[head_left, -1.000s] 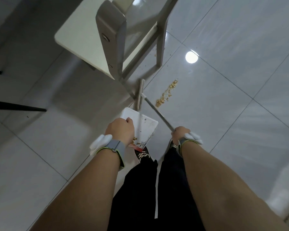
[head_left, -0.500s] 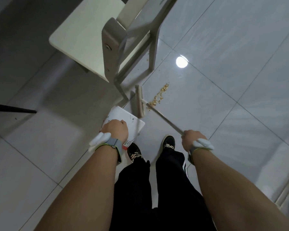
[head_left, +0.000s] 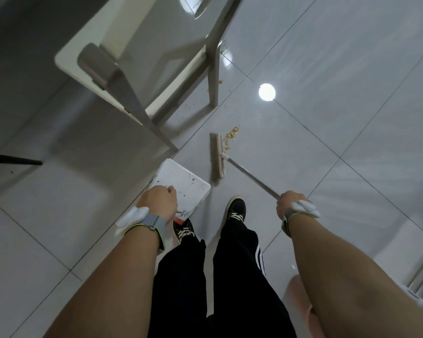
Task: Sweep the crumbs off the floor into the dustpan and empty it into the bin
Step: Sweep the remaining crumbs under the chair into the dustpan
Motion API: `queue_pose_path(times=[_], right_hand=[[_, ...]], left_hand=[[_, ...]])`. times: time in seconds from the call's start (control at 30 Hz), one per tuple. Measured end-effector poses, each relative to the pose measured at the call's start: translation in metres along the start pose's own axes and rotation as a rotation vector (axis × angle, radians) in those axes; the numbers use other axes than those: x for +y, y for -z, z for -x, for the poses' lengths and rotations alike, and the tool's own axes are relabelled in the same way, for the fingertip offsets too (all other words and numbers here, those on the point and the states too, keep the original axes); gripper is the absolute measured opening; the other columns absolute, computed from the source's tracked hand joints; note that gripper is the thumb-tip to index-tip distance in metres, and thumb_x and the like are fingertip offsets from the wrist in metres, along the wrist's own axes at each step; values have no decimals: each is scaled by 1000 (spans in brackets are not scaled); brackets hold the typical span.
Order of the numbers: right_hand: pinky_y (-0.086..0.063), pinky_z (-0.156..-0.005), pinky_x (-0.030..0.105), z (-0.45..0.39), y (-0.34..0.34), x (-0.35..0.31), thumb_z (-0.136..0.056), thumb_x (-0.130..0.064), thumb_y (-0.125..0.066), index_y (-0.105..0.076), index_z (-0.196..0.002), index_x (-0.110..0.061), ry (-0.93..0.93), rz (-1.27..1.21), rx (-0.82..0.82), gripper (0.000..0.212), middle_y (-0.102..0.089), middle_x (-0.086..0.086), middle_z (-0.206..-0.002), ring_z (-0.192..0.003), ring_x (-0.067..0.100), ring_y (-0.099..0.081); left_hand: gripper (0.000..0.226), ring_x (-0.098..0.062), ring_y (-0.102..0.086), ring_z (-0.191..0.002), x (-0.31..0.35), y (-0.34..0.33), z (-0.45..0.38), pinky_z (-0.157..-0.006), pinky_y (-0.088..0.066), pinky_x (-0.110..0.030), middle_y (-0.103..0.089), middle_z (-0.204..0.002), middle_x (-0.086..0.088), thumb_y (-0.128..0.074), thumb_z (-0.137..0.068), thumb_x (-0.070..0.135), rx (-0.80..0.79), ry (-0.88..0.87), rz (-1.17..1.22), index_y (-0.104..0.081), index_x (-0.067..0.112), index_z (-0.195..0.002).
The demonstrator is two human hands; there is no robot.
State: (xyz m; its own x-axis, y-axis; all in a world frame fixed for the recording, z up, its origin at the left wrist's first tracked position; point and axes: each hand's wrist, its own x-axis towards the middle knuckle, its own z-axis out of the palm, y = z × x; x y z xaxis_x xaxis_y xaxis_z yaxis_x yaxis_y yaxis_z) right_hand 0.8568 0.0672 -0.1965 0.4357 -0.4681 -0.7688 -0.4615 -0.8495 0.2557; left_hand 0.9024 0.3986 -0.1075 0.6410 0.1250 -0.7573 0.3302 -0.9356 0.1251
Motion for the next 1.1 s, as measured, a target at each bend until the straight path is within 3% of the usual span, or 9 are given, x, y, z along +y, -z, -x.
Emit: queue_pose_path(times=[0.17,0.27,0.37,0.5,0.67,0.87,0.93,1.0,1.1], right_hand=[[-52,-64,33,-13,23,46,-90,-56,-42,-65,-86,-26,-19,-147,49,38,-65,2,-77,-68,23,-62],[-56,-70,42,-19,34,51,-95,-48,-46,-61,-99,-13,12,-286,-54,38,-67,8,-86,-73,27,-66],[-59,-59,40,-29,45,40,-93,-28,-61,-56,-102,-3,98,-631,-187,27,-67,13,-86,-62,27,-69],[-43,-58,31,-46,70,26,-92,-37,-47,-55,-100,-24,157,-264,60,18,-64,3,-85,-69,23,-59],[-53,-82,36,-78,86,-11,-88,-19,-50,-52,-103,-16,147,-147,-38,15,-65,11,-103,-89,32,-64],[-39,-71,27,-94,93,-46,-91,-13,-47,-61,-101,-17,94,-6,-110,18,-64,0,-102,-93,14,-63],[-35,-64,24,-89,82,-44,-90,-12,-49,-61,-92,-23,57,-46,-130,17,-63,-4,-88,-73,6,-58],[-36,-64,22,-78,68,-34,-91,-11,-48,-64,-96,-23,57,-60,-159,20,-64,-3,-88,-64,9,-55],[-51,-76,28,-61,35,-1,-93,-14,-45,-65,-106,-14,50,-155,-180,24,-66,7,-96,-74,21,-60]], left_hand=[[55,-41,-65,-84,29,-9,0,-68,-50,-36,-62,-75,-26,-29,-103,30,97,36,53,-48,6,-57],[57,-37,-62,-73,49,-12,-5,-61,-43,-32,-62,-72,-22,-27,-102,34,95,30,45,-50,7,-57],[56,-34,-57,-68,68,-17,-11,-60,-40,-29,-64,-74,-18,-27,-102,35,93,20,23,-53,7,-61],[56,-30,-52,-65,90,-22,-17,-61,-38,-29,-58,-70,-13,-27,-102,37,85,26,12,-55,8,-63],[58,-38,-61,-74,113,-28,-33,-63,-43,-33,-67,-83,-25,-29,-102,34,105,12,30,-66,-1,-73],[57,-39,-65,-89,143,-37,-54,-74,-49,-34,-69,-96,-26,-28,-103,32,113,-11,-7,-68,-7,-88],[56,-38,-65,-93,148,-40,-57,-77,-49,-35,-69,-99,-24,-28,-103,32,114,-1,-27,-69,-5,-92],[55,-38,-64,-96,153,-38,-57,-78,-48,-35,-69,-102,-23,-28,-103,31,106,9,-41,-69,-5,-95],[53,-38,-64,-97,155,-32,-57,-78,-47,-34,-68,-103,-23,-28,-104,30,87,10,-57,-68,-5,-96]])
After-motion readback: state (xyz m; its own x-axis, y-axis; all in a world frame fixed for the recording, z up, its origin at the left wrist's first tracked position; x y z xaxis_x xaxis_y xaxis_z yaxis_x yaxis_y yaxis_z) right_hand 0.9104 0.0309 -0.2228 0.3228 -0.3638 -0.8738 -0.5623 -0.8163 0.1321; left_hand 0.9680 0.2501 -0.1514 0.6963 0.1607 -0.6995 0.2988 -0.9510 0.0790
